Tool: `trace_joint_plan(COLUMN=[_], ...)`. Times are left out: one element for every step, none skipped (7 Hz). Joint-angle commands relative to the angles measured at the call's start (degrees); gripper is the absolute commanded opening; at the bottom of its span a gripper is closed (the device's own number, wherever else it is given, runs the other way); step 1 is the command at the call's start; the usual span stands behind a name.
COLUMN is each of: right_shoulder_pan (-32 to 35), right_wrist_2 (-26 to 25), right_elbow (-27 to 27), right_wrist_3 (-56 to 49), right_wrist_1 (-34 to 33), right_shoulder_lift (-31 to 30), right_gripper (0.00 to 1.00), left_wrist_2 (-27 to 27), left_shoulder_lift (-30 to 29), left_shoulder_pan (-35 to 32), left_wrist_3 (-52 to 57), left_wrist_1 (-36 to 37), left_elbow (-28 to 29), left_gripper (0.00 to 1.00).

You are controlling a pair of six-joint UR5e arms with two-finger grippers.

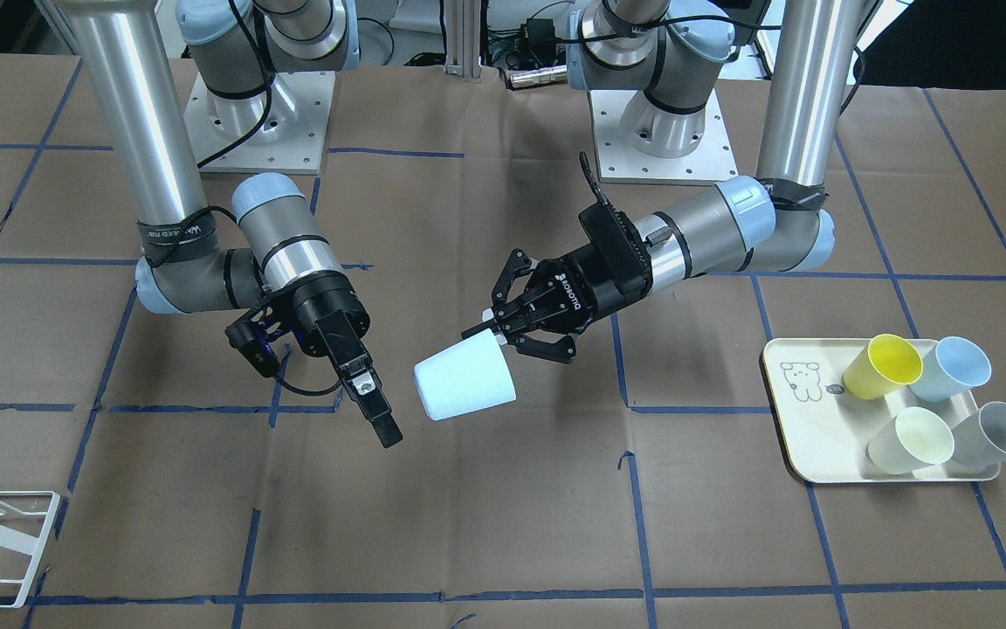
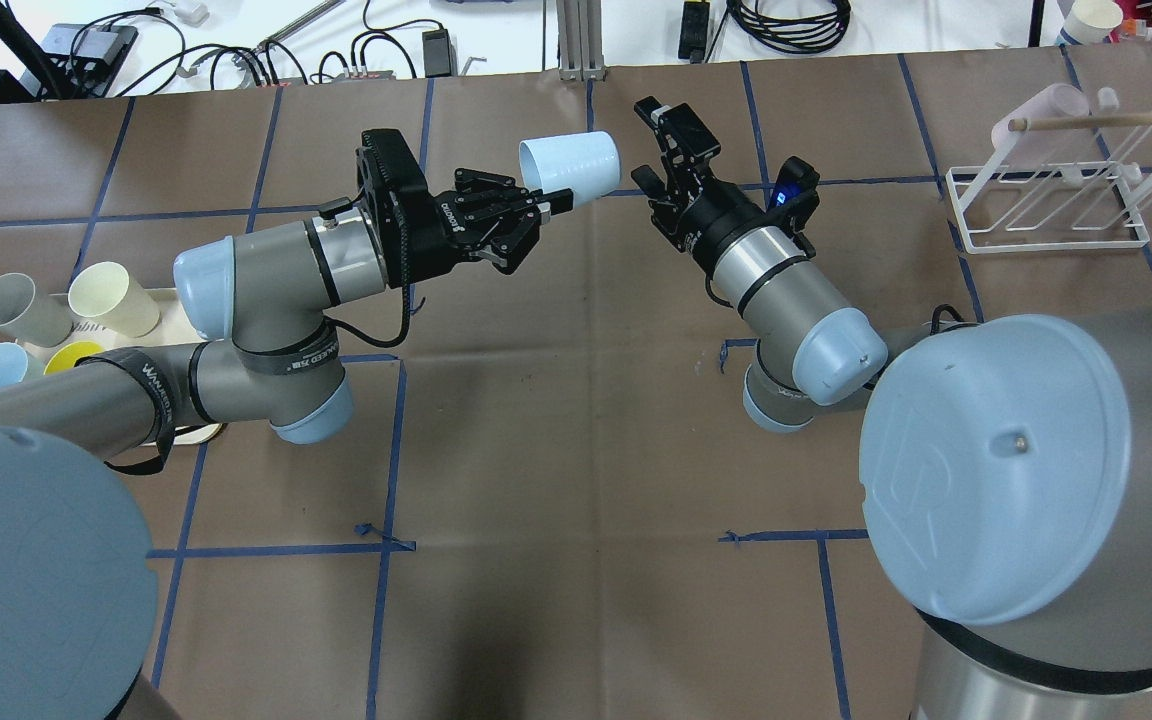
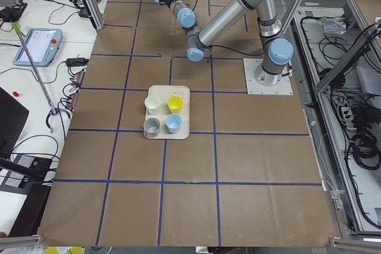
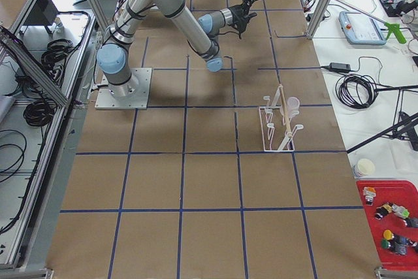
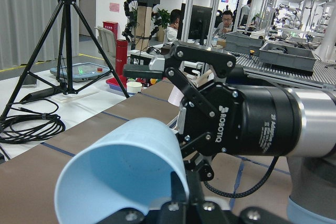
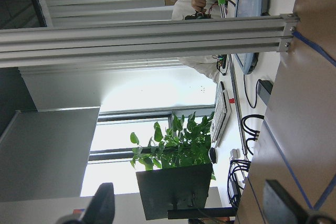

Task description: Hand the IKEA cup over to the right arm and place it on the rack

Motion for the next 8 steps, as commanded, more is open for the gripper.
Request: trace_joint_plan(right_shoulder_pan=[0.4, 1.3, 2.2, 2.6, 3.7, 3.9, 4.4, 5.1], right_wrist_2=[-0.3, -0.8, -0.9, -1.0, -1.2, -1.1, -1.2, -1.2], right_elbow=[-0.1, -0.5, -0.6, -0.6, -0.6, -0.7, -1.4, -2.0], right_wrist_3=[3.5, 3.6, 4.0, 4.0, 4.2, 4.9, 4.9, 5.0], right_wrist_1=[-0.1, 0.0, 0.0, 0.0, 0.2, 0.2, 0.2, 0.5], right_shoulder_lift=[-0.4, -0.4, -0.3, -0.3, -0.4, -0.4, -0.4, -0.4], right_gripper=[1.00, 1.00, 1.00, 1.00, 1.00, 1.00, 1.00, 1.00], left_wrist_2=[0.0, 0.0, 0.0, 0.0, 0.0, 0.0, 0.0, 0.0], left_shoulder_lift=[-0.2, -0.2, -0.2, -0.2, -0.2, -0.1, -0.1, -0.1], left_shoulder_pan=[0.0, 0.0, 0.0, 0.0, -0.1, -0.1, -0.1, -0.1], left_wrist_3=[-1.4, -1.4, -1.5, -1.5, -2.1, -2.7, -2.7, -2.7], left_wrist_1=[0.9, 0.9, 0.9, 0.9, 0.9, 1.2, 1.2, 1.2], left_elbow=[0.0, 0.0, 0.0, 0.0, 0.0, 0.1, 0.1, 0.1], left_gripper=[0.00, 0.01, 0.01, 0.01, 0.01, 0.01, 0.01, 0.01])
